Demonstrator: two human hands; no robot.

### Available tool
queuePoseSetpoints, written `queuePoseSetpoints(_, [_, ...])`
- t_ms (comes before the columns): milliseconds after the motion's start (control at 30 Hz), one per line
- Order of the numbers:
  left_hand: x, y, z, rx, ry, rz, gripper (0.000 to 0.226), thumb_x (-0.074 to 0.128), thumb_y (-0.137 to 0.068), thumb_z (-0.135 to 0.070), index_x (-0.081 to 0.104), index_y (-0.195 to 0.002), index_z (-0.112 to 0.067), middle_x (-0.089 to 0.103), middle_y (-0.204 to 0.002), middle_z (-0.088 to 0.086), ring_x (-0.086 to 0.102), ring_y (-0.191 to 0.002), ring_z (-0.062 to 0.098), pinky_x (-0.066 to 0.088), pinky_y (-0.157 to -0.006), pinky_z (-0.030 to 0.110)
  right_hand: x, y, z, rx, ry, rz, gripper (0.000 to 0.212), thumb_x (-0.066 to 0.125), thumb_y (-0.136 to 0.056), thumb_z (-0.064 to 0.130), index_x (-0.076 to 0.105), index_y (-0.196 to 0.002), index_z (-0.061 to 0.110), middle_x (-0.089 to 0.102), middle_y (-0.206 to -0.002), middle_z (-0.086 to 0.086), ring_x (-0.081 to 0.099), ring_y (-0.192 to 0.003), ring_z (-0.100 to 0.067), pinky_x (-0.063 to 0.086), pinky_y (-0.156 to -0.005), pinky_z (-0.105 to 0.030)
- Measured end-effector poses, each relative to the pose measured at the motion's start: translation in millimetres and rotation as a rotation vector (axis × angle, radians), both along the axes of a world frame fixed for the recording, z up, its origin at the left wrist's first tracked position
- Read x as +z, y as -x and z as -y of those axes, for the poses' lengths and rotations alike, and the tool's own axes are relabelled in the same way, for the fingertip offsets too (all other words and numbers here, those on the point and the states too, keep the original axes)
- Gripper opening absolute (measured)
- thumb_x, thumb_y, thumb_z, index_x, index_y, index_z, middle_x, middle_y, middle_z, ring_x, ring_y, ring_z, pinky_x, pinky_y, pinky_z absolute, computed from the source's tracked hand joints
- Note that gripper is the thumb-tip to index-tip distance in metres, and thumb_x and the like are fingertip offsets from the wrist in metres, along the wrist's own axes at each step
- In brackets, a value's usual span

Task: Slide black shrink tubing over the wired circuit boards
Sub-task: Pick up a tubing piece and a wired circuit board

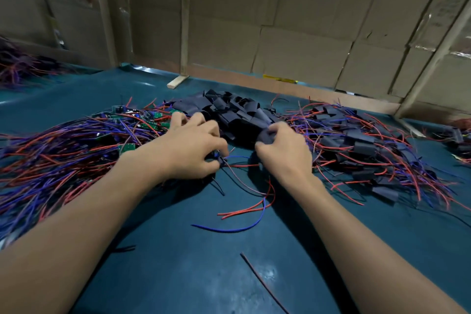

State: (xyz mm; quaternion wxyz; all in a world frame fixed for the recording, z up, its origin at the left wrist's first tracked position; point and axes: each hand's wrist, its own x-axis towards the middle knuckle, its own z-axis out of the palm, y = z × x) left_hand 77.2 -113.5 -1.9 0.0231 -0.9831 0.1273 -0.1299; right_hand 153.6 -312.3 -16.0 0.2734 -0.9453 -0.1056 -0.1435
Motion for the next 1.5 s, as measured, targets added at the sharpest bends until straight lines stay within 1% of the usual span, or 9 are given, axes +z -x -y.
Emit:
queuePoseSetpoints(133, [-0.5, -2.8, -0.1, -0.08, 0.077, 0.169, 0.024, 0.055, -0.094, -0.056, 0.063, -0.106, -0.037, 0.05, -0.109, -0.015, 0.038, -0.112, 0.015, 0.019, -0.098, 0.041, 13.1, 10.8, 18.9, 0.045, -0.179, 0.404, 0.034, 0.063, -0.091, 0.028, 0.059, -0.123, 0.02, 0.072, -0.106, -0.003, 0.065, -0.097, -0.028, 0.047, -0.077, -0.036])
queuePoseSetpoints(300, [11.2, 6.2, 16.9, -0.306, 0.363, 0.528, 0.017, 0.062, -0.1, -0.033, 0.07, -0.103, -0.018, 0.068, -0.102, -0.006, 0.059, -0.099, 0.019, 0.035, -0.095, 0.038, 28.6, 3.5, 30.8, -0.01, -0.688, 0.417, 0.016, 0.057, -0.082, 0.022, 0.059, -0.097, 0.018, 0.061, -0.073, 0.015, 0.057, -0.069, 0.0, 0.045, -0.07, -0.025])
queuePoseSetpoints(400, [24.2, 11.3, 35.0, -0.322, 1.148, 0.664, 0.012, 0.06, -0.102, -0.027, 0.069, -0.103, -0.019, 0.072, -0.101, -0.001, 0.065, -0.094, 0.016, 0.052, -0.088, 0.035, 28.5, -5.5, 42.3, -0.146, -0.887, 0.462, 0.017, 0.056, -0.078, 0.027, 0.057, -0.094, 0.021, 0.058, -0.07, 0.017, 0.055, -0.065, 0.006, 0.045, -0.068, -0.029])
queuePoseSetpoints(500, [36.5, 14.1, 44.6, -0.446, 1.985, 0.257, 0.021, 0.052, -0.105, -0.026, 0.066, -0.1, -0.013, 0.07, -0.091, 0.002, 0.065, -0.082, 0.016, 0.055, -0.076, 0.029, 13.4, -8.7, 51.7, -0.144, -0.627, 0.452, 0.018, 0.061, -0.082, 0.03, 0.056, -0.099, 0.028, 0.057, -0.075, 0.022, 0.055, -0.069, 0.003, 0.04, -0.069, -0.028])
queuePoseSetpoints(567, [35.1, 13.4, 46.9, -0.369, 2.175, 0.003, 0.024, 0.053, -0.103, -0.03, 0.067, -0.099, -0.011, 0.071, -0.089, 0.003, 0.069, -0.081, 0.015, 0.057, -0.073, 0.026, 9.1, -9.8, 48.5, 0.008, -0.571, 0.373, 0.012, 0.068, -0.085, 0.024, 0.064, -0.096, 0.024, 0.061, -0.075, 0.019, 0.055, -0.069, -0.001, 0.043, -0.071, -0.027])
queuePoseSetpoints(833, [11.0, -0.9, 50.7, -0.129, 2.263, -0.145, 0.029, 0.056, -0.101, -0.033, 0.065, -0.099, -0.005, 0.075, -0.083, 0.01, 0.074, -0.072, 0.017, 0.059, -0.062, 0.027, 33.3, 15.5, 16.5, 0.741, -0.959, -0.632, 0.023, 0.071, -0.083, 0.017, 0.065, -0.097, -0.001, 0.058, -0.071, -0.008, 0.042, -0.048, -0.018, 0.029, -0.046, -0.027])
queuePoseSetpoints(1000, [12.7, -4.1, 42.0, -0.125, 2.582, -0.248, 0.032, 0.051, -0.101, -0.042, 0.063, -0.099, -0.013, 0.073, -0.084, 0.003, 0.065, -0.059, 0.006, 0.048, -0.048, 0.02, 23.9, 28.0, 54.2, 0.601, -0.677, -0.298, 0.016, 0.076, -0.083, -0.002, 0.07, -0.091, 0.01, 0.056, -0.06, 0.0, 0.048, -0.051, -0.014, 0.04, -0.049, -0.024])
queuePoseSetpoints(1200, [20.5, -1.2, 35.2, -0.279, 2.693, -0.187, 0.026, 0.05, -0.103, -0.037, 0.06, -0.1, -0.013, 0.047, -0.069, -0.002, 0.031, -0.052, 0.007, 0.027, -0.049, 0.019, 0.0, 58.8, 50.2, 0.549, -0.337, 0.046, 0.018, 0.073, -0.086, 0.026, 0.065, -0.079, 0.011, 0.063, -0.066, -0.008, 0.055, -0.062, -0.031, 0.048, -0.059, -0.044])
queuePoseSetpoints(1500, [27.4, 6.5, 42.7, -0.346, 2.598, -0.11, 0.016, 0.048, -0.106, -0.026, 0.059, -0.099, -0.017, 0.049, -0.071, -0.004, 0.032, -0.056, 0.008, 0.029, -0.055, 0.019, 1.6, 77.9, 37.1, 0.559, -0.126, 0.014, 0.02, 0.058, -0.076, 0.037, 0.055, -0.07, 0.018, 0.063, -0.065, -0.002, 0.056, -0.064, -0.019, 0.049, -0.064, -0.04])
